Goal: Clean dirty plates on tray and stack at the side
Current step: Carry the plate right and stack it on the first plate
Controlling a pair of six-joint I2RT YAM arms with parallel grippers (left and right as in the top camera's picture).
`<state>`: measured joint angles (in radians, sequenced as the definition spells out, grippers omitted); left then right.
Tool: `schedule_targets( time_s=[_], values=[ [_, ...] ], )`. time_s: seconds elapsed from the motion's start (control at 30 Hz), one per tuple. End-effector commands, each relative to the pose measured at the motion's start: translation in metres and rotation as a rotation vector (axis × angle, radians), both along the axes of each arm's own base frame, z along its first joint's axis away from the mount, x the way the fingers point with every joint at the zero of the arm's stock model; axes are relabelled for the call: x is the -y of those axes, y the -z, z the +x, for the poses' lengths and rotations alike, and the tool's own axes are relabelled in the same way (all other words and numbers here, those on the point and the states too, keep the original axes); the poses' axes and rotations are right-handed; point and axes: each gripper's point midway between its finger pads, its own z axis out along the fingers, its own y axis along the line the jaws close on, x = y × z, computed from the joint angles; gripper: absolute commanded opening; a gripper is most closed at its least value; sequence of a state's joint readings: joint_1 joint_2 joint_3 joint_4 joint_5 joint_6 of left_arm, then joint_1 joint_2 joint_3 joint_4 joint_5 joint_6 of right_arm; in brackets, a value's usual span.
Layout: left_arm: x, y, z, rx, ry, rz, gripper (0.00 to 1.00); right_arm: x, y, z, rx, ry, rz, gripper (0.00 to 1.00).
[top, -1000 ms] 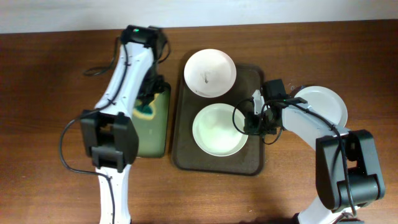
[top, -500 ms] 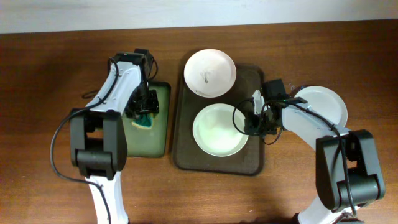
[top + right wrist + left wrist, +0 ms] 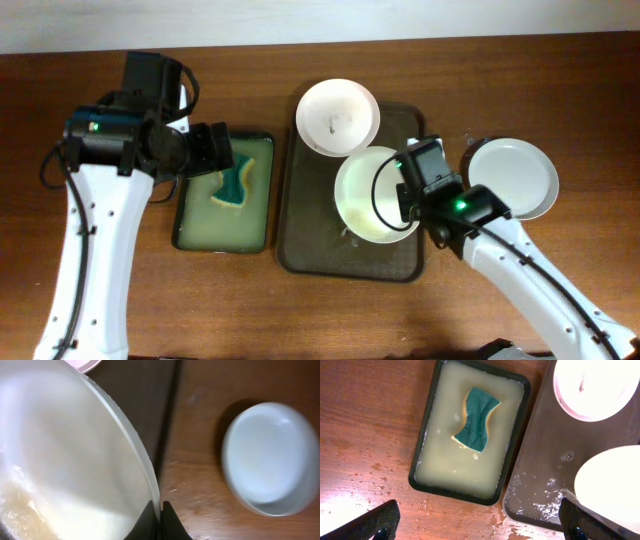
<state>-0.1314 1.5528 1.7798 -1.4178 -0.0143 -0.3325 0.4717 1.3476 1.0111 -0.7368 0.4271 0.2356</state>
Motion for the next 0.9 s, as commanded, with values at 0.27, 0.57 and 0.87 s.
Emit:
schedule_targets(
  time_s=[0.27,0.57,0.87],
  values=[
    [-0.001,-0.008,-0.002,0.023,0.012,-0.001,1.0,-0.046,-0.077,-0.022,0.39,-0.095,-0.436,0.04],
    [-0.001,-0.008,-0.002,0.023,0.012,-0.001,1.0,-0.07,-0.079,-0.034,0.372,-0.274,-0.551,0.04],
    [-0.001,-0.008,-0.002,0.023,0.012,-0.001,1.0,-0.071,-0.08,-0.034,0.376,-0.273,-0.547,0.04]
  ],
)
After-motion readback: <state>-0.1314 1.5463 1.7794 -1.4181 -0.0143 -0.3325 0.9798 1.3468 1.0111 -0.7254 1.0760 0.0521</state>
